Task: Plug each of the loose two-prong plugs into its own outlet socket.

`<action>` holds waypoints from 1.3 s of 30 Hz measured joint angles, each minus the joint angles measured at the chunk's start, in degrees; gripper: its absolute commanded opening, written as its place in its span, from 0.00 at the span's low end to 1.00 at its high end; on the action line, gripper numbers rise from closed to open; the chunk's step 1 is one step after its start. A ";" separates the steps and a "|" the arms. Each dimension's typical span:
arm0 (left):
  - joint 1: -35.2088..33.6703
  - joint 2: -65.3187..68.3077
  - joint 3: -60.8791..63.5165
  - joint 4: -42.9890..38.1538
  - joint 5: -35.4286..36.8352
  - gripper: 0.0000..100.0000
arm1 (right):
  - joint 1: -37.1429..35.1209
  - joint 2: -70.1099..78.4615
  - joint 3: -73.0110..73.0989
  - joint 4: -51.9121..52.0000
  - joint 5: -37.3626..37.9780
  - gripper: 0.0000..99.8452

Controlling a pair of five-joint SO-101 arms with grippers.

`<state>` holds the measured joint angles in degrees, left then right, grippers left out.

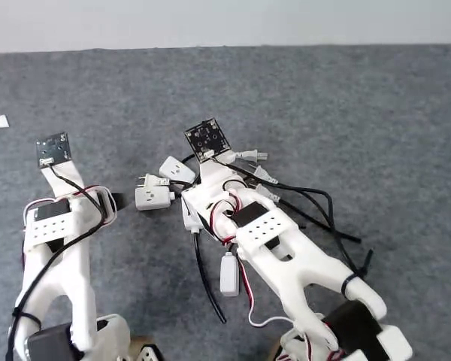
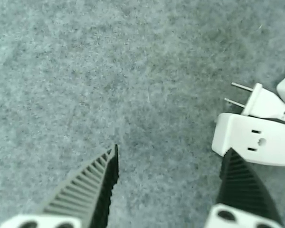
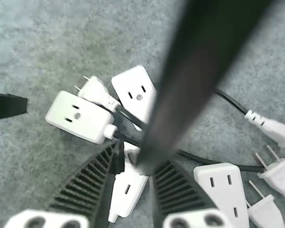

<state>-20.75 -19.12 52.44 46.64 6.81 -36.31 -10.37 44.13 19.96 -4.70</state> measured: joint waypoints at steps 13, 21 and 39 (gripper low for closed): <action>0.00 0.00 0.00 0.00 0.00 0.32 | -0.35 2.55 -0.53 1.32 1.41 0.01; 0.00 0.00 0.00 0.00 -0.09 0.32 | -3.16 2.46 -2.02 6.59 4.57 0.02; 0.00 0.00 0.00 -0.97 -0.35 0.32 | -8.00 4.75 -2.29 12.48 -4.84 0.30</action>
<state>-20.75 -19.12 52.44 45.67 6.46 -44.31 -5.63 41.85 32.44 -9.54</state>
